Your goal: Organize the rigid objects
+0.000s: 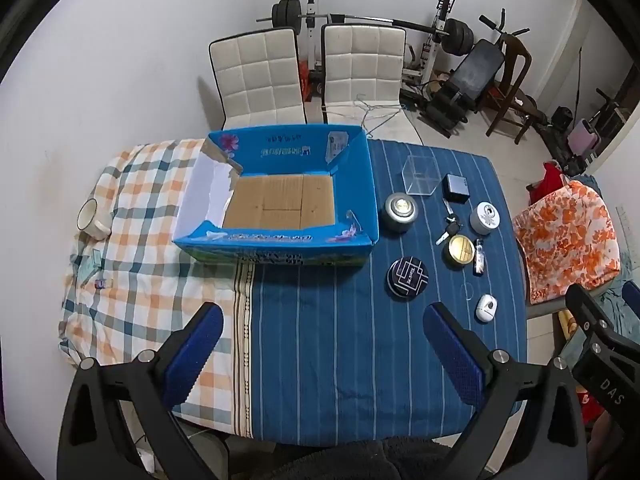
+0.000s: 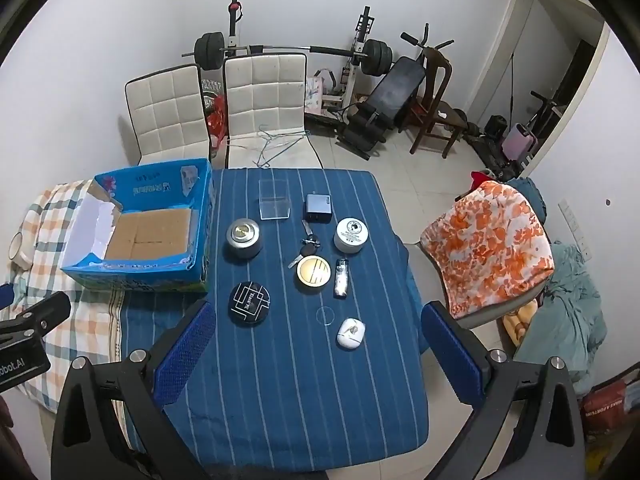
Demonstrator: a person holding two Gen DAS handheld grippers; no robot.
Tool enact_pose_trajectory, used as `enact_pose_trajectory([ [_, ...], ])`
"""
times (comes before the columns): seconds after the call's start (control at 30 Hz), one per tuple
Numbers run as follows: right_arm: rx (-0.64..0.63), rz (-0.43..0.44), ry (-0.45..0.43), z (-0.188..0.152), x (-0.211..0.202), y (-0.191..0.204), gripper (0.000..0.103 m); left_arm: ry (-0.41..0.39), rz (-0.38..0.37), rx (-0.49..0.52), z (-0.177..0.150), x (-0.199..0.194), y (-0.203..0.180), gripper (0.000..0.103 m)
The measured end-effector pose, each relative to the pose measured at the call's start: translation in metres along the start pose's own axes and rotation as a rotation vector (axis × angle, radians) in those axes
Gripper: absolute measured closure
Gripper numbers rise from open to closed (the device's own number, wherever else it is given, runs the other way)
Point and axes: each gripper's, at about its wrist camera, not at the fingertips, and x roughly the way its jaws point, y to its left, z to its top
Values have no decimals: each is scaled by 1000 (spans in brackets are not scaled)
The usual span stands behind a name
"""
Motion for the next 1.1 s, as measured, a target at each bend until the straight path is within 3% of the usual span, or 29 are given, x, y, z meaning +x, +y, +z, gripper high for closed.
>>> enact_pose_trajectory([
  [0.63,14,-20,-7,1,5,-2,0,7,0,-3,-3,8,1,0],
  [1.1,6,11,-16,11,3,5,0,-2,19,-18,5,5,9,0],
])
